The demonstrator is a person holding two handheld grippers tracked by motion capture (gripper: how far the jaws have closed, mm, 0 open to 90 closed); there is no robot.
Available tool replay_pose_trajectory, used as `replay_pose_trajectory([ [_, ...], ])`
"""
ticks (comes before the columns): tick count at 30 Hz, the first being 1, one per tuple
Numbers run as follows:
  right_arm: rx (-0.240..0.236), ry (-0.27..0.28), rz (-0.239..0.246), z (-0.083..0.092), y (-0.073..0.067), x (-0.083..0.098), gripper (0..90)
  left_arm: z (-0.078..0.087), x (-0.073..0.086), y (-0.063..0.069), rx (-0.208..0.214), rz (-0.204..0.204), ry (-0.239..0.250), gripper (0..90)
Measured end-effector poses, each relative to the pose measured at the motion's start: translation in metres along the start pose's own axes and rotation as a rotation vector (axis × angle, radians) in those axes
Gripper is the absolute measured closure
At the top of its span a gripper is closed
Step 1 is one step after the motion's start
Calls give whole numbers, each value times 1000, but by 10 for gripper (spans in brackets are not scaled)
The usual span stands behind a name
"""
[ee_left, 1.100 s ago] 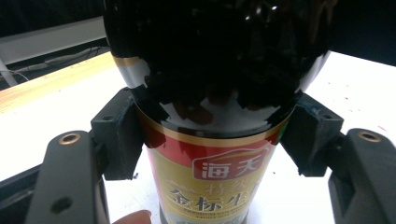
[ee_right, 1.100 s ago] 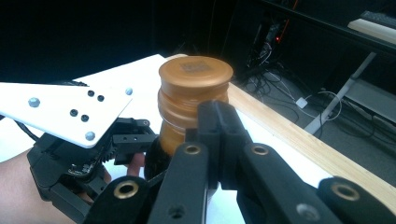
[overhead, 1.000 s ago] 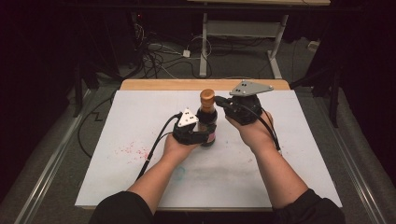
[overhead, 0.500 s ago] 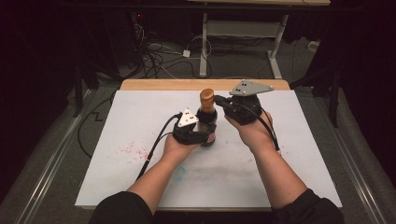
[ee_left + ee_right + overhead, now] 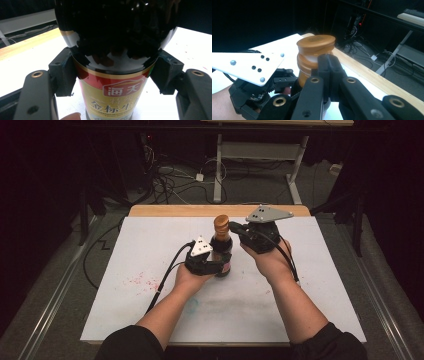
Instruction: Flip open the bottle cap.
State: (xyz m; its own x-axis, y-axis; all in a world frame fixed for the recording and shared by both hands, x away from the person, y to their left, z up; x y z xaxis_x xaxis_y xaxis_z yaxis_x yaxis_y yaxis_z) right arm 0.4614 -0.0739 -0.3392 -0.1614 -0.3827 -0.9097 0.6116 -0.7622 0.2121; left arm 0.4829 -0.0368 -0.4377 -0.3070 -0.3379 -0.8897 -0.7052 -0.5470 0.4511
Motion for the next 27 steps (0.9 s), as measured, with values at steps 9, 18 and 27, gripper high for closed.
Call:
replay_pose_trajectory([
  [9,3,-2,6,0,0,-3,900,0,0,-1,-3,3,2,291],
  [18,5,0,11,0,-1,-6,900,-1,0,0,-1,8,10,291],
  [27,7,9,17,2,-1,-10,900,0,1,2,16,-12,-2,291],
])
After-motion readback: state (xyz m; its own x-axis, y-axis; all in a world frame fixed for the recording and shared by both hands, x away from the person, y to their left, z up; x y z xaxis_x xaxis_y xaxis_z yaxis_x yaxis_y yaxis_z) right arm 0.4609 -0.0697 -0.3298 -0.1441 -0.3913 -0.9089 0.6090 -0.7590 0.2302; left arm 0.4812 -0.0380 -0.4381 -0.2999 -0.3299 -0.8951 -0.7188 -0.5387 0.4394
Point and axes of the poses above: each handheld gripper's, and its own axes: z roughly backward along the jaws, x roughly out of its underside, y roughly to its right, the point moved 9 cm from there along -z, roughly forward along the jaws, and after that the axes turned 8 degrees about x, right-handed, at the moved point
